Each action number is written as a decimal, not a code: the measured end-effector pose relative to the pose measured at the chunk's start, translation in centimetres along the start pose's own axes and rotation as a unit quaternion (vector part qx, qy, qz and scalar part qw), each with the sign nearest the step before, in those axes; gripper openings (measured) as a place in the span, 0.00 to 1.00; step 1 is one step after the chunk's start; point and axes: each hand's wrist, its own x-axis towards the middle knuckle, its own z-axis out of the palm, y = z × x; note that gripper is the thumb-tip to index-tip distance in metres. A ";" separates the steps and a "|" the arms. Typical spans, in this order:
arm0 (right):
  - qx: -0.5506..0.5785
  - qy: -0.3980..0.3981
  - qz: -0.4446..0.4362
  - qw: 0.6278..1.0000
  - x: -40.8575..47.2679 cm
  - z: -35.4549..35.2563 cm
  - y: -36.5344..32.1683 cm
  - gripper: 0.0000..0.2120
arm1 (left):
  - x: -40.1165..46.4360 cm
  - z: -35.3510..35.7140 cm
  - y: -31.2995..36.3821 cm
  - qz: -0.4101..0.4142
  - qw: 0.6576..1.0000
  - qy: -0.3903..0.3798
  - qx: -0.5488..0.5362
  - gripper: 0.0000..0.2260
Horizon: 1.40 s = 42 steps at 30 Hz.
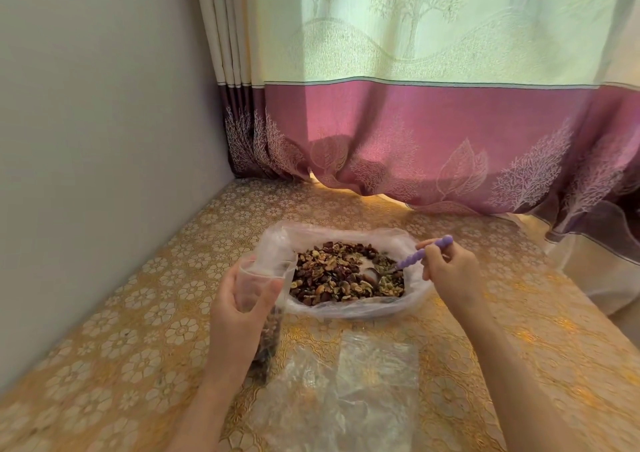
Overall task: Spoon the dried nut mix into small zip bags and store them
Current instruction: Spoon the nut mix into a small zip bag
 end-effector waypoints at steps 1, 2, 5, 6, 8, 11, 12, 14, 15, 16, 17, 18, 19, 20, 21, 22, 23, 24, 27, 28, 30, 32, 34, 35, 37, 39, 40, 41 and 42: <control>0.020 0.003 0.021 1.000 0.0 0.0 0.1 0.15 | 0.0 0.0 0.0 0.001 1.000 0.001 0.000 0.42; 0.041 0.005 0.045 0.998 0.0 0.0 0.3 0.13 | 0.0 0.0 0.0 0.001 1.000 0.002 0.001 0.42; 0.102 -0.007 0.116 0.988 0.1 -0.2 1.0 0.11 | 0.0 0.0 -0.1 0.001 1.000 0.001 0.004 0.44; 0.119 -0.011 0.137 0.983 0.2 -0.2 1.2 0.12 | 0.0 0.0 -0.1 0.000 1.000 0.001 0.004 0.44; 0.144 -0.010 0.169 0.975 0.3 -0.1 1.6 0.12 | 0.0 -0.1 -0.2 -0.004 1.000 0.002 0.011 0.43; 0.155 0.003 0.177 0.972 0.4 -0.1 2.0 0.12 | 0.0 -0.1 -0.2 -0.006 1.000 0.003 0.013 0.43; 0.155 0.011 0.174 0.972 0.4 -0.1 2.1 0.12 | 0.0 -0.1 -0.2 -0.007 1.000 0.003 0.009 0.43; 0.156 0.026 0.166 0.973 0.4 -0.2 2.2 0.12 | -0.1 -0.1 -0.2 -0.009 1.000 0.000 0.006 0.43; 0.156 0.033 0.162 0.974 0.4 -0.2 2.2 0.12 | 0.0 -0.1 -0.2 -0.007 1.000 0.000 0.008 0.43; 0.155 0.040 0.159 0.974 0.4 -0.2 2.2 0.12 | 0.0 -0.1 -0.2 -0.006 1.000 -0.001 0.011 0.44; 0.156 0.048 0.157 0.974 0.4 -0.2 2.2 0.12 | 0.0 -0.1 -0.3 -0.005 1.000 -0.003 0.015 0.44; 0.159 0.055 0.156 0.973 0.5 -0.2 2.2 0.12 | 0.0 -0.2 -0.3 -0.007 1.000 -0.005 0.018 0.44; 0.163 0.062 0.154 0.973 0.5 -0.2 2.2 0.12 | 0.0 -0.2 -0.4 -0.009 1.000 -0.008 0.024 0.44; 0.167 0.068 0.151 0.972 0.5 -0.2 2.1 0.12 | 0.1 -0.2 -0.4 -0.009 0.999 -0.010 0.031 0.44; 0.172 0.073 0.148 0.971 0.5 -0.2 1.9 0.12 | 0.1 -0.3 -0.5 -0.008 0.999 -0.013 0.040 0.45; 0.176 0.077 0.145 0.971 0.5 -0.2 1.7 0.12 | 0.2 -0.3 -0.6 -0.009 0.999 -0.015 0.051 0.45; 0.183 0.079 0.141 0.970 0.5 -0.2 1.4 0.12 | 0.3 -0.3 -0.7 -0.012 0.998 -0.017 0.064 0.45; 0.191 0.079 0.137 0.969 0.5 -0.2 1.1 0.12 | 0.4 -0.3 -0.8 -0.015 0.997 -0.019 0.079 0.45; 0.227 0.070 0.121 0.964 0.4 0.0 -0.7 0.11 | 0.5 -0.2 -1.1 -0.023 0.993 -0.017 0.112 0.36; 0.240 0.065 0.114 0.962 0.3 0.0 -1.5 0.11 | 0.5 -0.1 -1.1 -0.027 0.993 -0.018 0.115 0.35; 0.267 0.053 0.101 0.957 -0.2 0.3 -3.1 0.10 | 0.5 -0.1 -1.1 -0.029 0.992 -0.021 0.121 0.33; 0.293 0.033 0.091 0.951 -0.7 0.7 -4.7 0.10 | 0.4 0.0 -1.1 -0.027 0.991 -0.020 0.126 0.31; 0.311 0.006 0.083 0.947 -1.4 1.2 -6.0 0.09 | 0.3 0.1 -1.2 -0.027 0.991 -0.019 0.126 0.30; 0.317 -0.008 0.080 0.945 -1.7 1.5 -6.6 0.09 | 0.3 0.1 -1.2 -0.027 0.992 -0.018 0.125 0.32; 0.320 -0.036 0.065 0.945 -2.5 2.0 -7.5 0.10 | 0.3 0.0 -1.3 -0.025 0.992 -0.017 0.120 0.35; 0.304 -0.068 0.034 0.950 -3.4 2.6 -8.1 0.10 | 0.3 0.0 -1.4 -0.021 0.993 -0.014 0.112 0.35; 0.292 -0.087 0.012 0.952 -3.8 2.9 -8.3 0.10 | 0.2 0.0 -1.4 -0.018 0.994 -0.011 0.109 0.35; 0.278 -0.109 -0.014 0.954 -4.2 3.2 -8.4 0.11 | 0.2 0.0 -1.3 -0.016 0.994 -0.008 0.107 0.34; 0.261 -0.131 -0.039 0.956 -4.5 3.5 -8.5 0.10 | 0.1 0.1 -1.2 -0.015 0.994 -0.005 0.105 0.32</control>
